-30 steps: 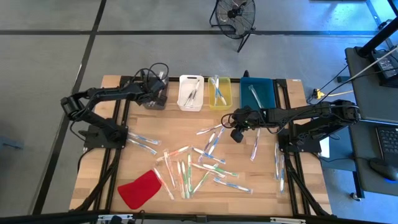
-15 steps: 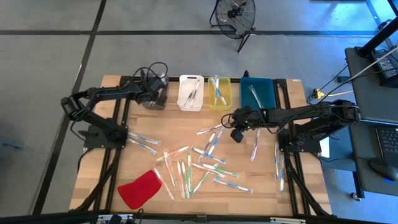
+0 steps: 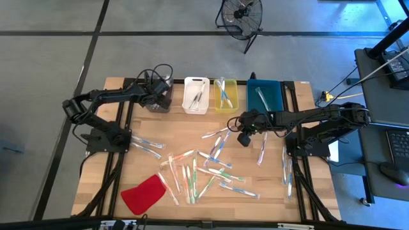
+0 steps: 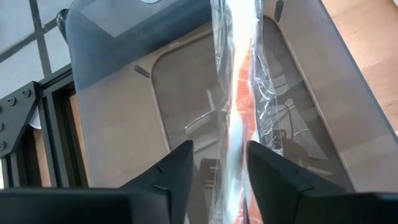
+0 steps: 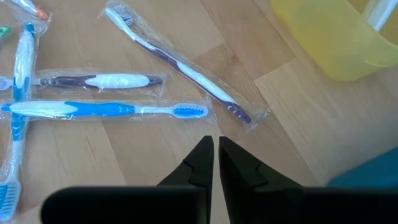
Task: Pick & Place Toothbrushes
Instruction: Put the orange toothbrush into the black bin, then put the violet toothbrush into the white bin
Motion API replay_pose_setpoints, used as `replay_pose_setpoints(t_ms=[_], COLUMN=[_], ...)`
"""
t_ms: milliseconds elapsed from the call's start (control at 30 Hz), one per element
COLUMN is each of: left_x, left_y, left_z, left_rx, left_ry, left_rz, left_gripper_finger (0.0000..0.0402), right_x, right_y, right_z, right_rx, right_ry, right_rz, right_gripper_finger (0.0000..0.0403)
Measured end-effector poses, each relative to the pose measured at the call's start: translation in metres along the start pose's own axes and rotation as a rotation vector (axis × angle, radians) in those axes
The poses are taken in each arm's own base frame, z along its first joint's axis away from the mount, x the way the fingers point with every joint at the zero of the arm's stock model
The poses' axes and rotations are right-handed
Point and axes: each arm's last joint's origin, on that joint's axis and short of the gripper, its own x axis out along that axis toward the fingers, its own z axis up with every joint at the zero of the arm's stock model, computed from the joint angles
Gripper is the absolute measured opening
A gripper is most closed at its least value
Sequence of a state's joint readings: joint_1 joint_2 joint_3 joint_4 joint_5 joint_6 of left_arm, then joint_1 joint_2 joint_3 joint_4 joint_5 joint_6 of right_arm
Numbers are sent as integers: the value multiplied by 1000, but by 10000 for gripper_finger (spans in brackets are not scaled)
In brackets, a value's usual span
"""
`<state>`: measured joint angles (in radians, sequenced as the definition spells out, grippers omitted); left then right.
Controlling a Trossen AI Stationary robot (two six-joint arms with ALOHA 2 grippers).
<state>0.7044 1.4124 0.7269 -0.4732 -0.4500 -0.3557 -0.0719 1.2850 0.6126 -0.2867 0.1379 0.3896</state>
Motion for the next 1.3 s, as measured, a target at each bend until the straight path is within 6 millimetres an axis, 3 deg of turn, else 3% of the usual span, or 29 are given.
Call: replay_pose_setpoints(t_ms=[233, 433, 700, 933, 1133, 1300], left_x=[-11, -26, -33, -34, -35, -40], left_y=[3, 8, 10, 10, 5, 0], left_z=[6, 15, 18, 15, 13, 12], left_rx=[6, 40, 59, 87, 144, 183], left_ry=[8, 0, 26, 64, 116, 95], left_rz=[-4, -7, 3, -33, -199, -219], left_gripper_finger=[208, 233, 240, 240, 239, 239], right_x=[0, 0, 0, -2, -17, -32], right_y=[1, 2, 3, 3, 9, 15], right_z=[0, 0, -1, -8, -16, -23], right_rx=[-4, -7, 9, 69, 145, 237], right_ry=[3, 20, 41, 112, 149, 174], right_rz=[13, 71, 98, 99, 104, 114], right_gripper_finger=[9, 7, 33, 17, 7, 22])
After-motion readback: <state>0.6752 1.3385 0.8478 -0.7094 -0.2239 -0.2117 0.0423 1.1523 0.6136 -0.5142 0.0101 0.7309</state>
